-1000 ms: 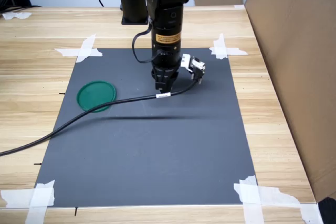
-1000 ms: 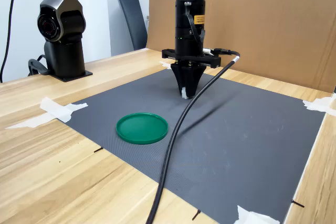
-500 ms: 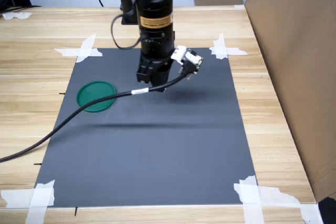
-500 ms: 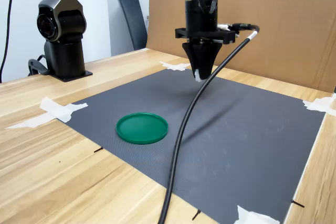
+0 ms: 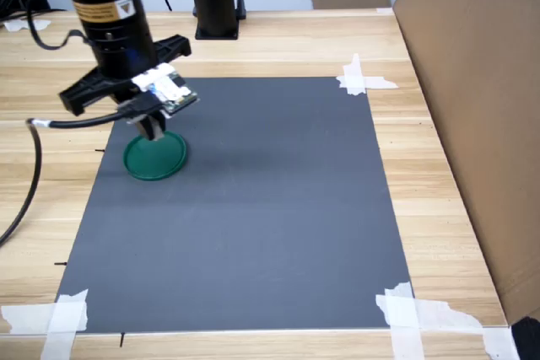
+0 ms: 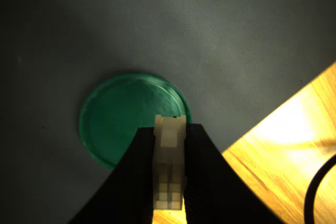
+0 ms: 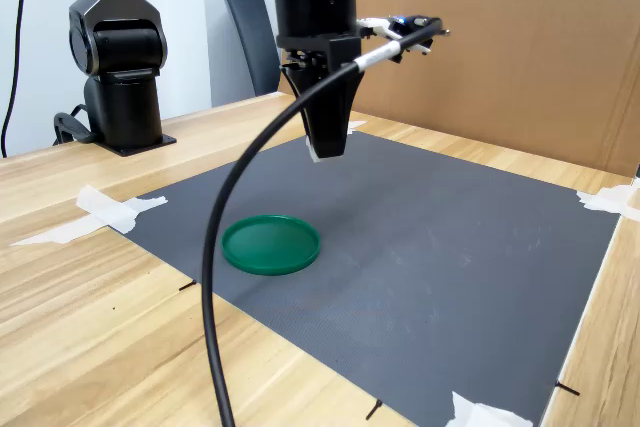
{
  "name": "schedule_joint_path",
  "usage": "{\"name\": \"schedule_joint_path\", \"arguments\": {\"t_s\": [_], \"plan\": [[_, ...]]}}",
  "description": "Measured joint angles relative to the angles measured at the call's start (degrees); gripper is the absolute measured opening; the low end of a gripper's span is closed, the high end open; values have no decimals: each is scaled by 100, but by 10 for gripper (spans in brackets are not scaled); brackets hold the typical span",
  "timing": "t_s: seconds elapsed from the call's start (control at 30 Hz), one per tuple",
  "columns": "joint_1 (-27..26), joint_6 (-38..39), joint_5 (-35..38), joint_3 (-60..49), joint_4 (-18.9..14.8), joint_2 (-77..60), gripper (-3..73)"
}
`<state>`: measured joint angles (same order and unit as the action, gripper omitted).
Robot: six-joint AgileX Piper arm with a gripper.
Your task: Grasp a white terminal and put it in the green lid.
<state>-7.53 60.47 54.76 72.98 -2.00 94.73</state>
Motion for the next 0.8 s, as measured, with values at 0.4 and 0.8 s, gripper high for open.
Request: {"name": "schedule_joint_path", "arguments": {"t_s": [0.4, 0.8], "plan": [[-371, 625, -1071, -1454, 13, -385, 80], [-371, 642, -1508, -1714, 43, -386, 80]]}}
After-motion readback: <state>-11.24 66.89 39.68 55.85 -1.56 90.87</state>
